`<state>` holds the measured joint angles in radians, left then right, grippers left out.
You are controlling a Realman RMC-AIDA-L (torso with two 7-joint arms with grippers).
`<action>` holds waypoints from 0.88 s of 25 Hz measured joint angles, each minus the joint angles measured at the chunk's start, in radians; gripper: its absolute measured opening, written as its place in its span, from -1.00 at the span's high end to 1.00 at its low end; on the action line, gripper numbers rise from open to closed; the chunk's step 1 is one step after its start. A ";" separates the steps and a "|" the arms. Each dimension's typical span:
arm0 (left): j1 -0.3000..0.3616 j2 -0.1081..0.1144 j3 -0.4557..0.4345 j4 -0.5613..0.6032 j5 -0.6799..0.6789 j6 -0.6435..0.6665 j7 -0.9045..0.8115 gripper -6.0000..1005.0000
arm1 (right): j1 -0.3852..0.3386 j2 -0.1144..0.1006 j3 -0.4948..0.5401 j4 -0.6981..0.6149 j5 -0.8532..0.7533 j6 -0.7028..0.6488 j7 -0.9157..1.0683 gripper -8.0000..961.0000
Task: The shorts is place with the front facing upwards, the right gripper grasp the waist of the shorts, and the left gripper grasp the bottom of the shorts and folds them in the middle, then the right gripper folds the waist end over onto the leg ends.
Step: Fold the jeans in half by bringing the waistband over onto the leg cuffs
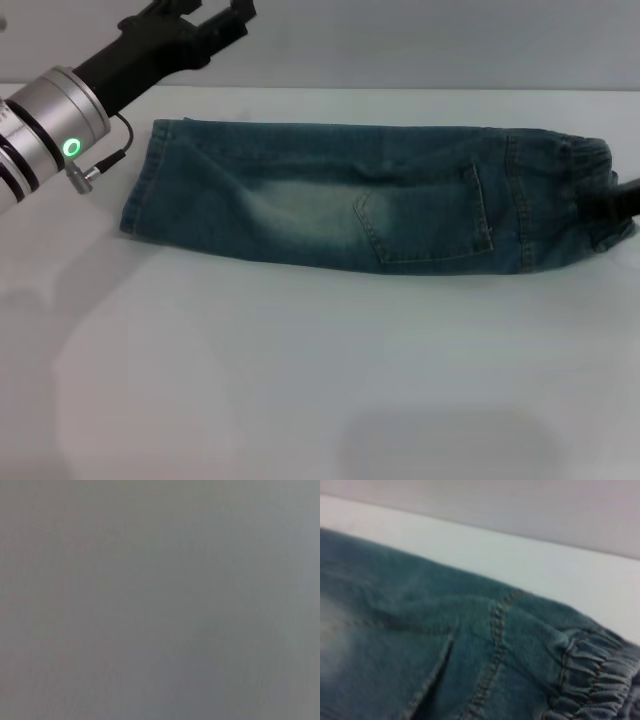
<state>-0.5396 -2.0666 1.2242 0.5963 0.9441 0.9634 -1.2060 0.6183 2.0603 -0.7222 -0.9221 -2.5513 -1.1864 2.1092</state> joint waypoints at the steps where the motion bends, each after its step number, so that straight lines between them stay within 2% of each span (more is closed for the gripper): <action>1: 0.000 0.000 0.005 0.000 0.002 0.000 0.009 -0.68 | -0.005 -0.001 0.000 -0.019 0.019 -0.020 0.000 0.94; 7: -0.003 -0.001 0.077 0.000 0.005 -0.017 0.080 -0.68 | -0.003 -0.013 0.004 -0.118 0.064 -0.138 0.031 0.94; 13: -0.009 -0.001 0.194 0.006 0.004 -0.034 0.146 -0.68 | 0.021 -0.021 0.003 -0.166 0.064 -0.191 0.066 0.94; 22: -0.020 -0.009 0.343 0.017 -0.001 -0.159 0.213 -0.68 | 0.087 -0.047 0.004 -0.207 0.063 -0.302 0.125 0.94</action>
<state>-0.5596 -2.0756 1.5671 0.6138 0.9429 0.8048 -0.9933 0.7056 2.0136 -0.7184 -1.1288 -2.4882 -1.4882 2.2342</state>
